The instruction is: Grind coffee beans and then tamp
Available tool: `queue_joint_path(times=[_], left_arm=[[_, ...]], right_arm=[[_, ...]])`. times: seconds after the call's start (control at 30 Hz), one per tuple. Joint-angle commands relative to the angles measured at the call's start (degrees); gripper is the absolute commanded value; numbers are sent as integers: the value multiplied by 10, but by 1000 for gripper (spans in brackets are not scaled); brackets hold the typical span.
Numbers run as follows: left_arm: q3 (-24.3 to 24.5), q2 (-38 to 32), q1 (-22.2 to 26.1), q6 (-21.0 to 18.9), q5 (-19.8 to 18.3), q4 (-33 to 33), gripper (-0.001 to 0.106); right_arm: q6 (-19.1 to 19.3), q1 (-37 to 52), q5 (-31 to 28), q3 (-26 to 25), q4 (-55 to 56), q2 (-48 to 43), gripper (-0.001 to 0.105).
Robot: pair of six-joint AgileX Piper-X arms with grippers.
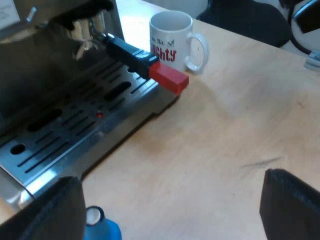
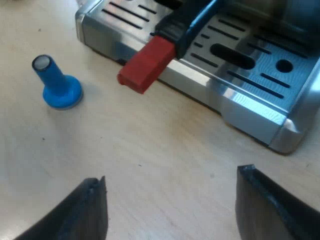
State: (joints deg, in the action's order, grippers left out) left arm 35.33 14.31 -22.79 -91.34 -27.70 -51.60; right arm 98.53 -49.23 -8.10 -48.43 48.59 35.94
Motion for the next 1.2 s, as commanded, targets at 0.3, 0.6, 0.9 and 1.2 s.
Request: queue_joint_path(times=[0.3,0.6,0.9,1.2], left_arm=[[-84,3,-4,-2,-4,122,73],[-137,5,-4,-2,-4,194,69],[-150,31,-4,-16,-4,254,69],[-150,104,-4,-19,-19,294,69]], right_arm=[[-42,-71,-37,-6,-72,85,58],[-73,-71,-37,-6,-102,107,58],[-75,-71,-37,-5,-106,107,58],[-75,-71,-37,32,-159,107,58]])
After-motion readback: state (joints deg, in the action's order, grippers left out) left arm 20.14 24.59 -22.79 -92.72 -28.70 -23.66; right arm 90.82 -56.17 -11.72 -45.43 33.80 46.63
